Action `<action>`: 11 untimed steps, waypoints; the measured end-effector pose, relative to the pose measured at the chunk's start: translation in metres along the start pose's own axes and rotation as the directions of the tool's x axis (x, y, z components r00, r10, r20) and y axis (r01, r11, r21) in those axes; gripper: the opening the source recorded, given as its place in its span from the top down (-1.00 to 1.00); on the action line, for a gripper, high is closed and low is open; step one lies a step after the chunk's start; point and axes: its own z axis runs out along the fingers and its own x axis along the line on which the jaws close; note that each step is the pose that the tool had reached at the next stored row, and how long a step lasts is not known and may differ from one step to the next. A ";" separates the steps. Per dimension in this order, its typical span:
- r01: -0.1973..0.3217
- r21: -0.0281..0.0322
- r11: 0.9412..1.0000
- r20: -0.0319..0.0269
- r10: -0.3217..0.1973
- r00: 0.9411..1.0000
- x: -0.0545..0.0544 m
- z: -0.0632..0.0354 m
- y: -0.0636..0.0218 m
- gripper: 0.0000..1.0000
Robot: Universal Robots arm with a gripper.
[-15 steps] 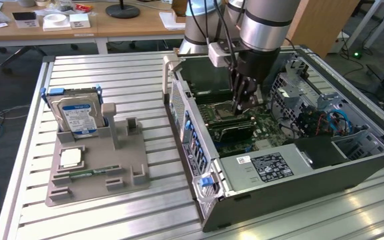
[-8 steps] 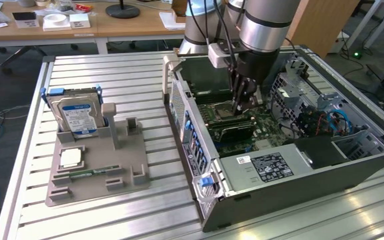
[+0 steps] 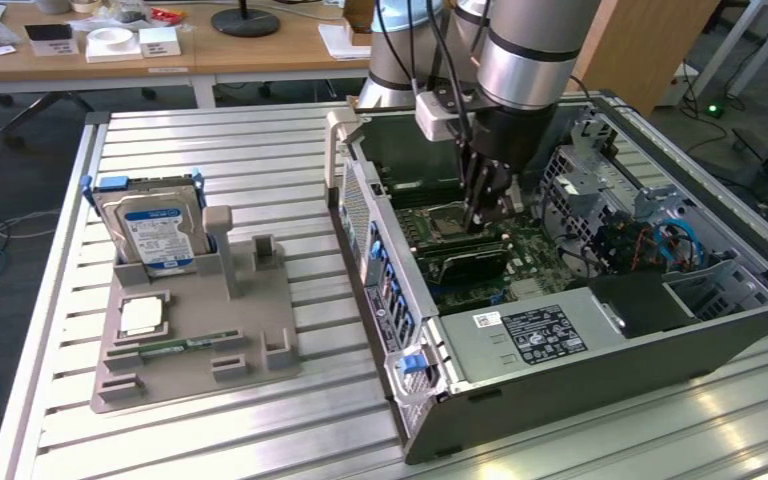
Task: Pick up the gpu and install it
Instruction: 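Press down on the gpu until it lock into place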
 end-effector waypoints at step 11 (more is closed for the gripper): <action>0.000 0.000 1.000 0.000 0.000 1.000 0.000 0.0114 0.0004 0.79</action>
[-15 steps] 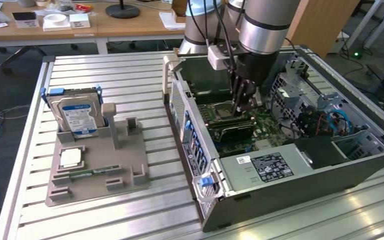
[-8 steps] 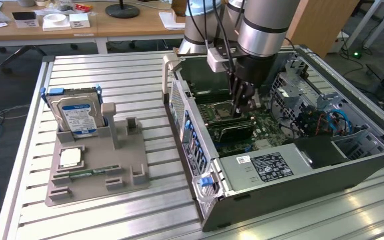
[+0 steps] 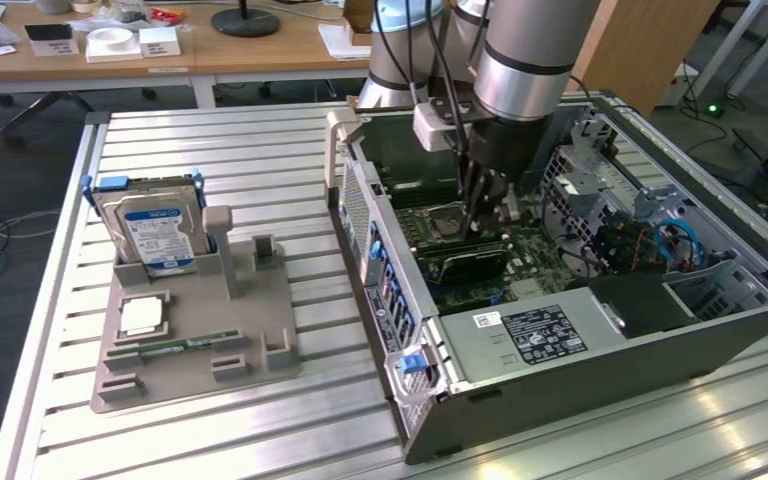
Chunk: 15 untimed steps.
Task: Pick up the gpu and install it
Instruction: 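Press down on the gpu until it lock into place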
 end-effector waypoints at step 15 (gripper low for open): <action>0.000 0.000 1.000 0.000 0.000 1.000 -0.004 0.0114 0.0003 0.79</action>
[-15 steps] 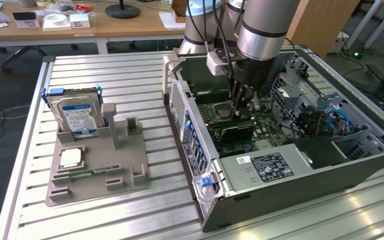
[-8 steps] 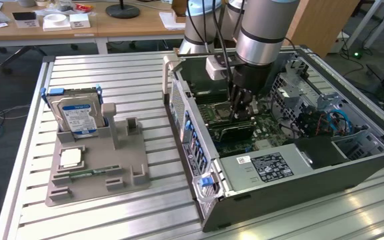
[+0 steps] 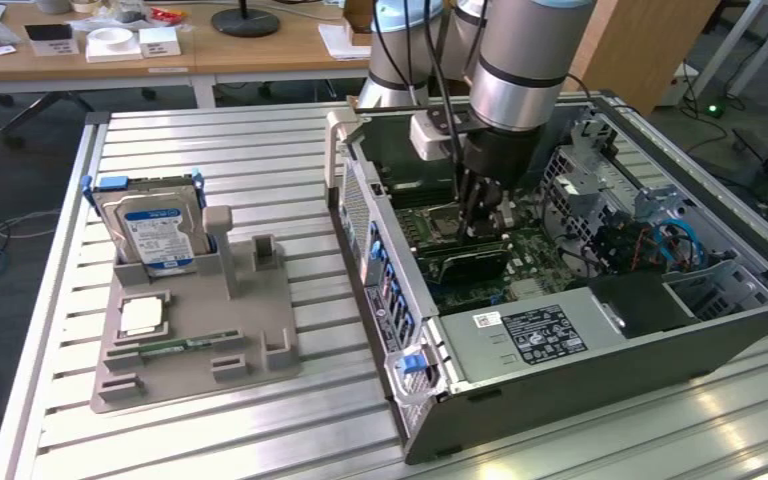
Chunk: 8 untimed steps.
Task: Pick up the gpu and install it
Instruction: 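Press down on the gpu until it lock into place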
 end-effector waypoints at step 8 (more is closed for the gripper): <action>0.001 0.000 1.000 0.000 -0.001 1.000 -0.001 0.0035 -0.0021 0.79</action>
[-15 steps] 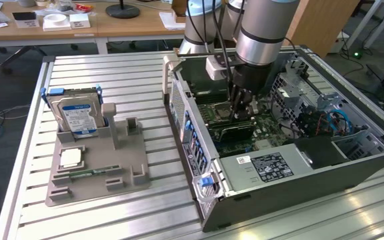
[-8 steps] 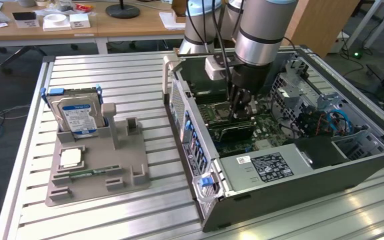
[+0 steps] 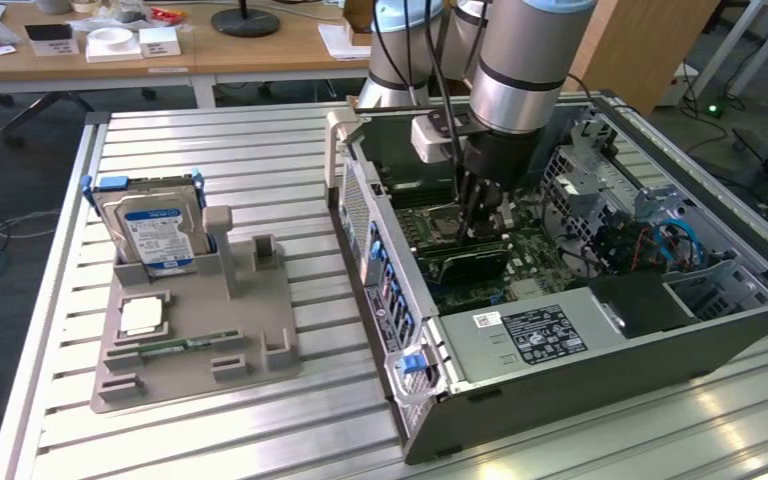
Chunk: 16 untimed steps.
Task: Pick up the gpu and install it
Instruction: 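Press down on the gpu until it lock into place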
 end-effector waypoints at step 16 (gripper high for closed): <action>0.000 0.000 1.000 0.000 0.000 1.000 0.000 0.0122 0.0003 0.79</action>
